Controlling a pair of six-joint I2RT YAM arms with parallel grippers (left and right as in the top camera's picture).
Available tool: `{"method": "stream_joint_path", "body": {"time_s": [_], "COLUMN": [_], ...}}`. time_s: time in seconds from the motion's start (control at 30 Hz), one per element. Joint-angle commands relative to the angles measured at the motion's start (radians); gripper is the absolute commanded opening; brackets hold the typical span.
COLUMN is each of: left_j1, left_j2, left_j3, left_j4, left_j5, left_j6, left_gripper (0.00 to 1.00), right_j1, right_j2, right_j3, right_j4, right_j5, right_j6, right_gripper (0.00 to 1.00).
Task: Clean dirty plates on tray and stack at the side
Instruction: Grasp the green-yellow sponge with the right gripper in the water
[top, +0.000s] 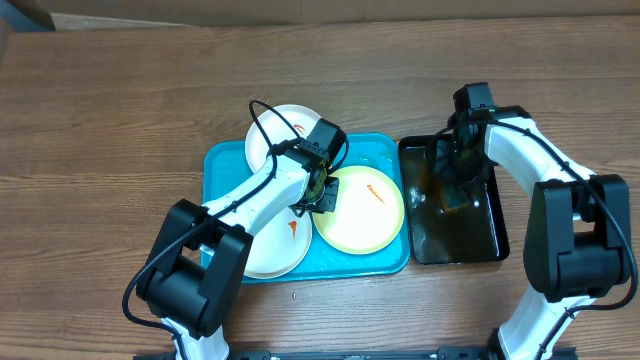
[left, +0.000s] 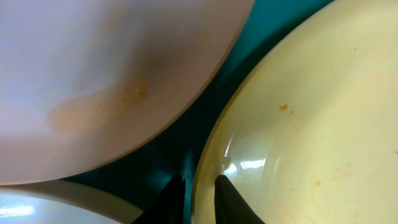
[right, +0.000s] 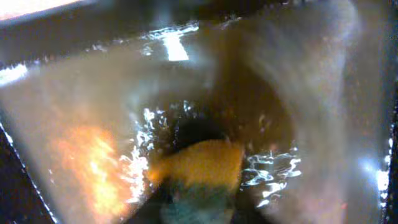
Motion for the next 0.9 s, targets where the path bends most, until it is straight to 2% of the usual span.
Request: {"method": "stream_joint_path", "body": {"time_s": [0.0,0.13,0.3,0.8,0.87], "left_j1": [0.0,0.0,0.0,0.0,0.0], "left_j2": [0.009,0.009,0.009,0.009,0.009], "left_j3": [-0.006,-0.006,-0.006,-0.006,-0.006], "left_j4": [0.0,0.0,0.001,0.0,0.0], "left_j5": [0.005,0.005,0.005,0.005,0.005], "left_j6": [0.018,0.018,0.018,0.018,0.018], "left_gripper": [0.19,0.2,0.2,0.24,0.23], "right_j1": [0.005,0.005,0.005,0.01,0.01], "right_j2": [-0.003,-0.003,-0.003,-0.001,-0.001], "right_j3": [0.037,0.091,0.097,0.018,0.018], "right_j4": [-0.036,-0.138,-0.211,-0.164,-0.165], "right_j5": [0.002,0.003,0.003,-0.009,-0.009], "right_j6": [-0.002,-0.002,-0.002,-0.002,-0.002], "right_gripper": [0.56,0.57,0.53,0.52,0.48]}}
